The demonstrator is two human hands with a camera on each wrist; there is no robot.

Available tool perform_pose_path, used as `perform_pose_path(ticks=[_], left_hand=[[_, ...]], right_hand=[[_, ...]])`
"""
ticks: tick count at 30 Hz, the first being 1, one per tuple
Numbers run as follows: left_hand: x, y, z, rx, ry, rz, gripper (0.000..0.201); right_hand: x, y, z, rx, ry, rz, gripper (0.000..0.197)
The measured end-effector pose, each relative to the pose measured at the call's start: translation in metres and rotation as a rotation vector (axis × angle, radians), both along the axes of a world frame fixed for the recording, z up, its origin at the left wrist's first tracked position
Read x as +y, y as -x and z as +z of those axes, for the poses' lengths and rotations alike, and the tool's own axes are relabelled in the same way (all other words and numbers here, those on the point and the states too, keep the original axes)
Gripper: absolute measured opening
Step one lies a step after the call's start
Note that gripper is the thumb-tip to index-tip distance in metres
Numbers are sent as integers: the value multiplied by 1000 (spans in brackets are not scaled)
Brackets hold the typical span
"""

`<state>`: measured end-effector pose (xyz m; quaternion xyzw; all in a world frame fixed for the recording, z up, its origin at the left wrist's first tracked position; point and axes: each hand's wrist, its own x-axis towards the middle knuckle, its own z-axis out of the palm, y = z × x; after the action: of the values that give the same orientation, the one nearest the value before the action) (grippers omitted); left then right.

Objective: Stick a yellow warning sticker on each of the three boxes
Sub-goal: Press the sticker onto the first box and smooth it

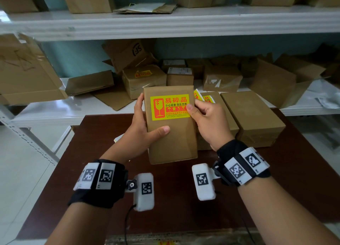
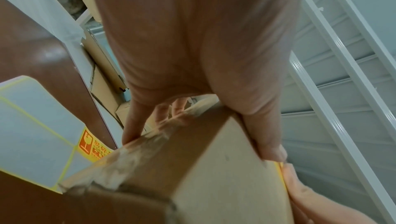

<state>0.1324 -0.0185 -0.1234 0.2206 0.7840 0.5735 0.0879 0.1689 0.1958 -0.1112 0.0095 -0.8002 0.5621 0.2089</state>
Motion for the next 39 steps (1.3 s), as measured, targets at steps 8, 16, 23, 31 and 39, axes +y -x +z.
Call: perform_pose_path(ticks=[8, 16, 23, 31, 39], left_hand=[[1, 2, 1, 5, -5, 189, 84], [10, 3, 6, 12, 27, 498, 47], [7, 6, 2, 31, -1, 505, 31], [4, 7, 4, 42, -2, 582, 55], [8, 2, 7, 42, 83, 554, 50]], right_hand=[[-6, 2, -9, -3, -96, -91, 28], [-26, -2, -21, 23, -226, -104, 43], [-26, -3, -23, 16, -222, -114, 34], [-24, -6, -18, -5, -187, -139, 25], [-26, -4, -24, 15, -200, -122, 35]])
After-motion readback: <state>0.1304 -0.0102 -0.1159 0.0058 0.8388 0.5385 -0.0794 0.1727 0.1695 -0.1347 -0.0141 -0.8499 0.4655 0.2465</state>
